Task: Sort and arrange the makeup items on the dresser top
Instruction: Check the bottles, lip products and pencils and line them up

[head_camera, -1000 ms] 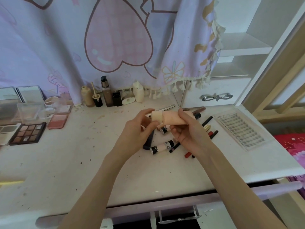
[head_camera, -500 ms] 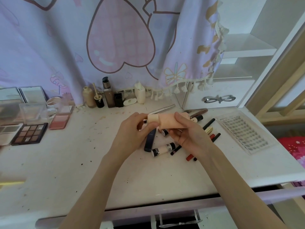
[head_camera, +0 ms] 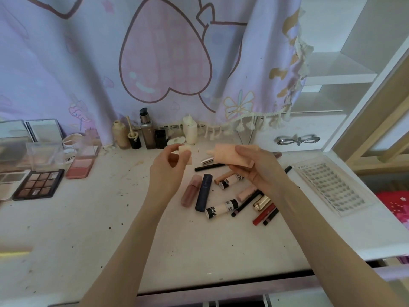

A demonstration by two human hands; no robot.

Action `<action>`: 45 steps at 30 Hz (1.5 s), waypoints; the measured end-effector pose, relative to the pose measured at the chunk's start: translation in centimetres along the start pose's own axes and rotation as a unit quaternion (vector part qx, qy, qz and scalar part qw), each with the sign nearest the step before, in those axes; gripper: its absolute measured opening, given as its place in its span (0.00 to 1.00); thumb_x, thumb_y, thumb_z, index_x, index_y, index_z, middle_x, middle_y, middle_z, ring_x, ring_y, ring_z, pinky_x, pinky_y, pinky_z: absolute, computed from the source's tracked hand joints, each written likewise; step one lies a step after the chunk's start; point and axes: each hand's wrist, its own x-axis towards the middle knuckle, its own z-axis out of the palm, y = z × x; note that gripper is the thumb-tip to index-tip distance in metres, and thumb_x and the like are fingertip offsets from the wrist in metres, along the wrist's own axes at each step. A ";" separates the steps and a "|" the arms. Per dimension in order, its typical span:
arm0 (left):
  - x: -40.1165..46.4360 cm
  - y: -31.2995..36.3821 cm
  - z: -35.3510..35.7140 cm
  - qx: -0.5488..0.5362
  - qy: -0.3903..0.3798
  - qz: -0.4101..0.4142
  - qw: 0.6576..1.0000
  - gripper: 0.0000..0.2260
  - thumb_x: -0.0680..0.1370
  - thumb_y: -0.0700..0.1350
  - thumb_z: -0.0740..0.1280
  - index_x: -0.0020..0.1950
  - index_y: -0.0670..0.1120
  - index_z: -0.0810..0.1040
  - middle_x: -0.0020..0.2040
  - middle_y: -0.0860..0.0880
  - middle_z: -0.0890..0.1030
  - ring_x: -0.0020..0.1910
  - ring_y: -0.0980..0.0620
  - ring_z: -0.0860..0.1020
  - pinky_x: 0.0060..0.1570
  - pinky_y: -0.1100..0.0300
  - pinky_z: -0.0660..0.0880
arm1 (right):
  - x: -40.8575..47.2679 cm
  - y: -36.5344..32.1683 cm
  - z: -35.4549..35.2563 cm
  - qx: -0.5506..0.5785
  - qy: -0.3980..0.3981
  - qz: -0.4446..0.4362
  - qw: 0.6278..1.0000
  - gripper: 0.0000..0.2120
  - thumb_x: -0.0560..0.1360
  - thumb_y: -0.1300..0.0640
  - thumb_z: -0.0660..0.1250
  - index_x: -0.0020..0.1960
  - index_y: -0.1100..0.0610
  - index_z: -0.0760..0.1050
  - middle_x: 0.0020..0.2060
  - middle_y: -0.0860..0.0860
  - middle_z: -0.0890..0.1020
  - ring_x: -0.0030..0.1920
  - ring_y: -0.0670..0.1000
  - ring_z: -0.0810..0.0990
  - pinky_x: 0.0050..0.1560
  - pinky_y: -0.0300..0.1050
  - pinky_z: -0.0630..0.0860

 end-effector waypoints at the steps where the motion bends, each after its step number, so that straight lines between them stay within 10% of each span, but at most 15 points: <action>1: 0.5 -0.2 0.0 0.004 0.005 -0.017 1.000 0.11 0.78 0.49 0.63 0.59 0.52 0.74 0.46 0.49 0.80 0.47 0.49 0.78 0.52 0.49 0.76 | 0.7 -0.3 0.4 -0.016 0.003 -0.006 1.000 0.11 0.74 0.64 0.67 0.55 0.64 0.71 0.51 0.58 0.78 0.49 0.53 0.80 0.40 0.43 0.82; 7: 2.4 -1.0 0.3 0.027 -0.008 -0.053 0.998 0.15 0.78 0.48 0.63 0.64 0.50 0.72 0.50 0.48 0.79 0.49 0.49 0.78 0.51 0.52 0.76 | 5.9 -1.4 2.6 -0.134 0.009 -0.028 0.991 0.16 0.75 0.68 0.64 0.62 0.67 0.67 0.59 0.60 0.73 0.55 0.57 0.77 0.43 0.46 0.81; 12: 3.3 -1.7 0.6 0.049 -0.001 -0.072 0.996 0.16 0.78 0.50 0.63 0.64 0.48 0.71 0.50 0.49 0.77 0.51 0.50 0.77 0.43 0.62 0.71 | 9.2 -0.8 3.6 -0.227 0.087 -0.056 0.968 0.04 0.75 0.70 0.62 0.47 0.63 0.72 0.47 0.57 0.76 0.56 0.61 0.77 0.53 0.56 0.78; 18: 3.4 -2.6 1.2 0.066 -0.009 -0.040 0.997 0.13 0.78 0.48 0.63 0.62 0.47 0.72 0.45 0.53 0.75 0.42 0.58 0.72 0.42 0.67 0.66 | 11.7 -0.6 3.1 -0.331 0.103 -0.065 0.936 0.14 0.75 0.67 0.62 0.60 0.69 0.72 0.54 0.64 0.79 0.45 0.55 0.78 0.52 0.51 0.79; 23: 3.1 -3.5 1.5 0.054 -0.003 -0.036 0.998 0.13 0.78 0.48 0.64 0.61 0.47 0.73 0.44 0.53 0.75 0.43 0.57 0.72 0.38 0.71 0.65 | 13.0 -0.3 3.1 -0.329 0.132 -0.078 0.932 0.14 0.75 0.66 0.62 0.59 0.67 0.73 0.55 0.62 0.79 0.56 0.61 0.78 0.58 0.54 0.76; 27: 3.1 -3.8 1.4 0.050 0.004 -0.024 0.998 0.13 0.78 0.48 0.63 0.62 0.47 0.72 0.46 0.52 0.75 0.42 0.59 0.72 0.37 0.74 0.66 | 12.3 0.5 2.3 -0.348 0.144 -0.107 0.920 0.02 0.75 0.64 0.62 0.45 0.62 0.74 0.37 0.53 0.75 0.45 0.53 0.74 0.41 0.42 0.72; 30: 3.1 -4.0 1.3 0.048 0.004 -0.022 0.999 0.14 0.78 0.49 0.63 0.62 0.47 0.72 0.46 0.53 0.75 0.42 0.60 0.72 0.44 0.67 0.68 | 9.5 0.6 1.9 -0.461 0.109 -0.145 0.868 0.12 0.76 0.62 0.62 0.34 0.58 0.71 0.31 0.51 0.73 0.42 0.54 0.73 0.39 0.42 0.68; 38: 2.7 -4.2 1.4 0.064 0.019 0.002 0.998 0.13 0.78 0.48 0.64 0.61 0.46 0.72 0.43 0.54 0.74 0.41 0.60 0.72 0.37 0.78 0.66 | 8.5 1.6 2.9 -0.713 -0.045 -0.362 0.599 0.15 0.79 0.56 0.58 0.60 0.62 0.76 0.55 0.59 0.80 0.55 0.60 0.76 0.54 0.55 0.73; 45: 2.8 -4.4 1.3 0.057 0.020 0.012 0.998 0.13 0.77 0.47 0.65 0.60 0.46 0.73 0.40 0.57 0.73 0.39 0.63 0.72 0.38 0.78 0.67 | 10.9 1.2 3.0 -0.786 -0.089 -0.127 0.598 0.24 0.82 0.48 0.46 0.76 0.53 0.50 0.75 0.55 0.55 0.74 0.57 0.56 0.71 0.53 0.58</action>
